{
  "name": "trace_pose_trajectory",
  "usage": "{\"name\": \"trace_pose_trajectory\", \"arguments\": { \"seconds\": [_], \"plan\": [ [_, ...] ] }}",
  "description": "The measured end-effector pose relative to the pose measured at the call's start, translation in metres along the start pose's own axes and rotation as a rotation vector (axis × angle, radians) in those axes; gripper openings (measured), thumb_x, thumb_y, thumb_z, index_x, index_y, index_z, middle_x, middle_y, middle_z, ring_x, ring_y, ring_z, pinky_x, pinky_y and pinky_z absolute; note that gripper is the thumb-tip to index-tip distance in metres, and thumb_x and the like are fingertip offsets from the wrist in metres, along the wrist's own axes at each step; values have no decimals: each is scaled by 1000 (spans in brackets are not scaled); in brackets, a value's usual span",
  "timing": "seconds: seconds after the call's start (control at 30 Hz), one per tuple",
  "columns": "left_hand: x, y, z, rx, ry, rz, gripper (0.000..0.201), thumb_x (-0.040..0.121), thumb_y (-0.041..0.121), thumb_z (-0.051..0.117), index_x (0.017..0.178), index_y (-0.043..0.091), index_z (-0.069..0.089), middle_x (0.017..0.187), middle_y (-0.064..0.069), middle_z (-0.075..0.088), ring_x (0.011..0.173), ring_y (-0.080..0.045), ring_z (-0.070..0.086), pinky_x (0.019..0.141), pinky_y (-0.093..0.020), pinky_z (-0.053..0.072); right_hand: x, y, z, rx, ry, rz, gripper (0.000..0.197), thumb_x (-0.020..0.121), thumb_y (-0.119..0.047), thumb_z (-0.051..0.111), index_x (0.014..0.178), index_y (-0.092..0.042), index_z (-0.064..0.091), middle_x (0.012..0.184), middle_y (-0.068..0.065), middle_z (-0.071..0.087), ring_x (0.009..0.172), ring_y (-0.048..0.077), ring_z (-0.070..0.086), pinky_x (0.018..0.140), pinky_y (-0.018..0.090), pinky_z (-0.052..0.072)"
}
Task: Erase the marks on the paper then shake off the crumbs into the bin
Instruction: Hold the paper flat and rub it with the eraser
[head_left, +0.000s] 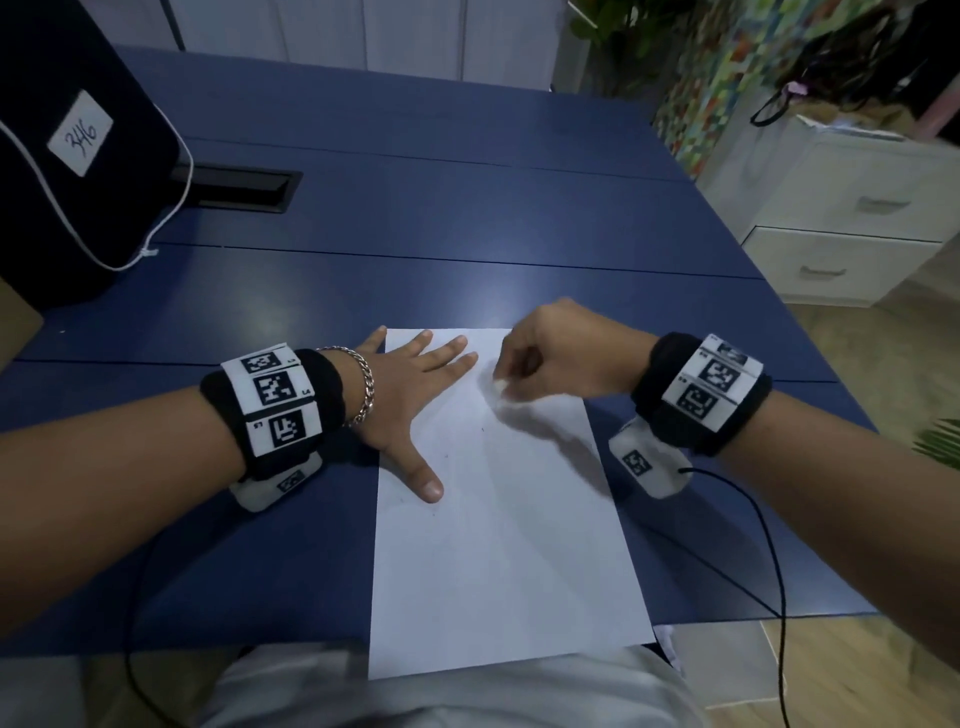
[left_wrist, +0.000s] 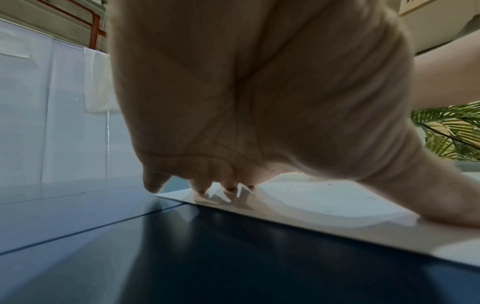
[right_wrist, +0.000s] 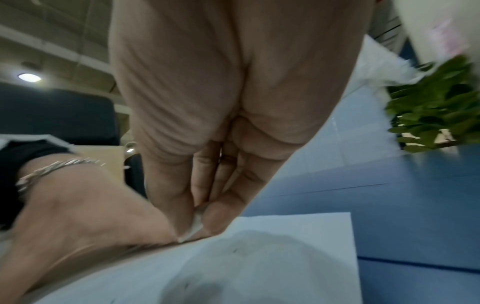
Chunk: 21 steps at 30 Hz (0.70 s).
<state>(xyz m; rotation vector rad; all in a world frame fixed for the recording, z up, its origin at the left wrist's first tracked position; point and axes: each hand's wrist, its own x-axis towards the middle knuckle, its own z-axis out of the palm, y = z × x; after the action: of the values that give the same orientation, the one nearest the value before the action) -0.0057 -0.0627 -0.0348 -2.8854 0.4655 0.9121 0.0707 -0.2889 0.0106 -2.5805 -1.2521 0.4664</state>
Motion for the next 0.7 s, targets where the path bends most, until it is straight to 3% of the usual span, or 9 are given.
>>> {"name": "trace_pose_trajectory", "arguments": {
  "seconds": [0.13, 0.33, 0.43, 0.5, 0.63, 0.7],
  "plan": [
    [0, -1, 2, -18, 15, -2, 168, 39, 106, 61, 158, 31, -32, 166, 16, -36, 157, -21, -26, 124, -66, -9, 0, 3, -1, 34, 25, 43, 17, 84, -30, 83, 100, -24, 81, 88, -11, 79, 83, 6, 72, 79, 21, 56],
    [2, -1, 2, 4, 8, 4, 162, 39, 106, 59, 155, 43, -33, 165, 13, -37, 158, -27, -24, 120, -72, -8, 2, -10, 13, -30, 7, -5, 13, 86, -19, 75, 98, -19, 80, 87, -8, 76, 80, 11, 70, 74, 25, 55],
    [2, -1, 2, 8, 4, -6, 161, 39, 106, 60, 155, 43, -33, 166, 13, -36, 158, -26, -23, 120, -72, -7, -8, -20, 17, -15, -175, -64, 11, 84, -29, 80, 94, -27, 81, 84, -14, 76, 76, 1, 68, 70, 14, 52],
    [3, -1, 2, 8, 2, -5, 161, 38, 107, 59, 154, 44, -34, 165, 14, -37, 158, -26, -24, 121, -72, -8, -9, -22, 16, -15, -233, -74, 12, 83, -33, 82, 94, -28, 82, 83, -15, 77, 76, -1, 68, 71, 12, 53],
    [2, -1, 1, 11, 1, -3, 162, 35, 109, 55, 154, 44, -34, 165, 13, -37, 158, -26, -23, 120, -72, -7, 4, -9, 11, -75, -11, -17, 13, 82, -19, 76, 94, -22, 81, 84, -12, 75, 77, 6, 69, 78, 30, 59],
    [2, 0, 1, 4, 2, -8, 162, 36, 108, 57, 154, 44, -33, 166, 13, -37, 158, -26, -23, 120, -72, -8, 1, -11, 15, -81, 3, -31, 12, 82, -19, 75, 93, -21, 80, 83, -11, 74, 77, 8, 69, 76, 27, 58]
  ]
}}
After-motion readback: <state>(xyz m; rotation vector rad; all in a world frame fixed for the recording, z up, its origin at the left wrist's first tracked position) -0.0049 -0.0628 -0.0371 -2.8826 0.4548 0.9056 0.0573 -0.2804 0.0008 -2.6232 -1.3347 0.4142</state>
